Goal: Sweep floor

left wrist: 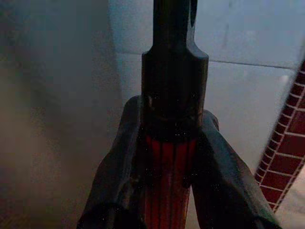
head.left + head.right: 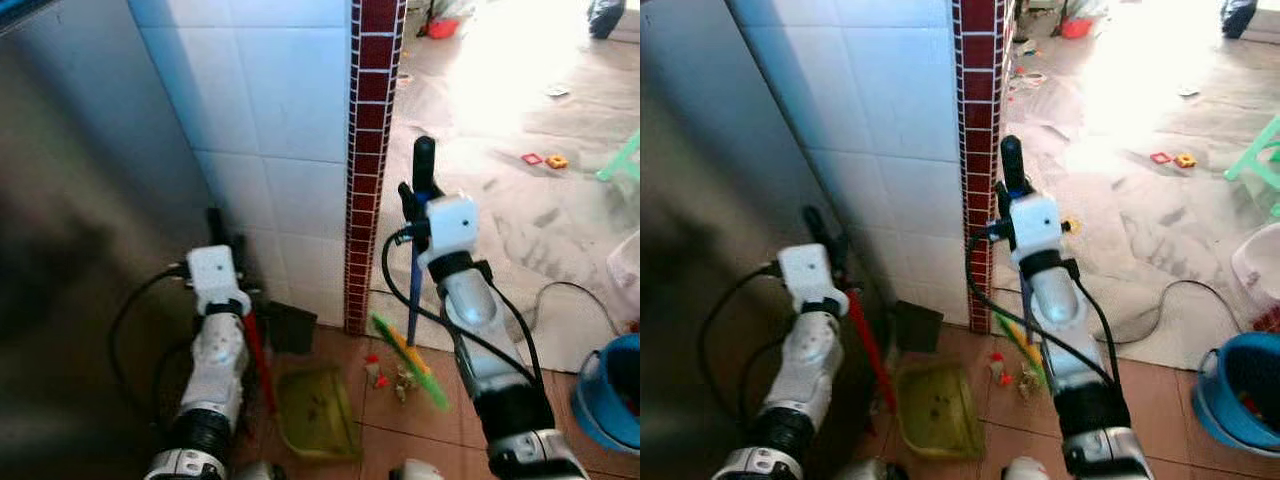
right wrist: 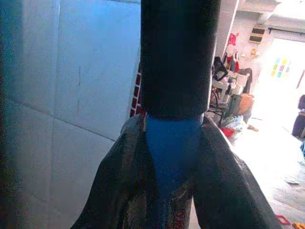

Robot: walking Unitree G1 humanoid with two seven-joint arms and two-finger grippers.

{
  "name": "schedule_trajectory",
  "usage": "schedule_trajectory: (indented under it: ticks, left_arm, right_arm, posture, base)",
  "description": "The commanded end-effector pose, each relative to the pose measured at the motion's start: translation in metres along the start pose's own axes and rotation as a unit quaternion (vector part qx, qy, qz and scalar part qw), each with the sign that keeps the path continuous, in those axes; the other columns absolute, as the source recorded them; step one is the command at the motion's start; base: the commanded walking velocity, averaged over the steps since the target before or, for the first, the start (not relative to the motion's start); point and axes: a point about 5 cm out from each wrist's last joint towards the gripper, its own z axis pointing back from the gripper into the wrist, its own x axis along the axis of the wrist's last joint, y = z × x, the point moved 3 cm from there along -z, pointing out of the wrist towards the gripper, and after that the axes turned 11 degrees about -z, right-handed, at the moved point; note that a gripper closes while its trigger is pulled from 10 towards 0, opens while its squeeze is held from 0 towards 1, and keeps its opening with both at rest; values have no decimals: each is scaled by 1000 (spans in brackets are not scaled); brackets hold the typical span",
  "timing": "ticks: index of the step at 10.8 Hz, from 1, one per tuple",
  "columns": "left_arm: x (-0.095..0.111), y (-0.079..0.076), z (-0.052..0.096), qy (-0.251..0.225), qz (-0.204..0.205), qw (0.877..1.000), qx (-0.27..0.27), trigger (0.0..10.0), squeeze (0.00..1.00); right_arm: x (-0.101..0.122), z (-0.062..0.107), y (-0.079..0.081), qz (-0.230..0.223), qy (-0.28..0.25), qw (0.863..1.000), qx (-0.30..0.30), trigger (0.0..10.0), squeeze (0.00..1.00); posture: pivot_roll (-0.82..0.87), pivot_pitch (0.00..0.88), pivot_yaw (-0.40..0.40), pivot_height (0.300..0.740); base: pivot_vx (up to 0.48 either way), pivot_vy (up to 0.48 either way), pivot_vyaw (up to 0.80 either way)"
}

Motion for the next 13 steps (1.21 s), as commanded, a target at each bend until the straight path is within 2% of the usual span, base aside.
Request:
schedule_trajectory:
  ticks: [1, 2, 4, 6, 7, 8, 9, 10, 11, 13]
  left_arm:
    - [18, 3, -8, -45, -13, 999, 11, 10000, 0]
    - [15, 3, -9, -48, -37, 998, 16, 10000, 0]
    - [0, -1, -11, -18, -36, 999, 11, 10000, 0]
    - [-19, -16, -5, 32, -1, 999, 0, 10000, 0]
    - [-33, -29, 4, 68, 47, 996, -26, 10000, 0]
    - [-43, -36, 12, 89, 80, 992, -46, 10000, 0]
    - [-39, -42, 7, 83, 99, 989, -73, 10000, 0]
    - [-45, -43, 10, 100, 98, 987, -74, 10000, 0]
    - [-44, -43, 9, 95, 91, 988, -79, 10000, 0]
    - [-44, -40, 7, 95, 96, 988, -79, 10000, 0]
  right_arm:
    - [19, -6, 9, 3, -34, 999, 20, 10000, 0]
    - [21, -5, 8, 9, -36, 999, 22, 10000, 0]
    - [28, -3, 2, 26, -39, 999, 20, 10000, 0]
    - [36, -5, -5, 56, -55, 997, 16, 10000, 0]
    - [26, -3, -12, 80, -42, 996, 1, 10000, 0]
    - [16, 0, -15, 87, -28, 996, -8, 10000, 0]
    - [-7, 4, -12, 46, 16, 998, -28, 10000, 0]
    - [-21, 6, -4, 14, 44, 999, -28, 10000, 0]
    - [-34, 8, 3, -29, 73, 996, -32, 10000, 0]
    - [-46, 9, 22, -115, 99, 988, -34, 10000, 0]
  posture:
    - [-126, 0, 67, 740]
    - [-138, 21, 63, 740]
    - [-176, 71, 55, 740]
    - [-204, 83, 38, 740]
    - [-205, 93, 31, 740]
    - [-204, 95, 34, 740]
    - [-196, 93, 47, 740]
    - [-197, 89, 54, 740]
    - [-192, 85, 55, 740]
    - [-178, 75, 58, 740]
  base:
    - [0, 0, 0]
    - [0, 0, 0]
    - [0, 0, 0]
    - [0, 0, 0]
    - [0, 0, 0]
    - [0, 0, 0]
    - [0, 0, 0]
    - [0, 0, 0]
    - [0, 0, 0]
    - [0, 0, 0]
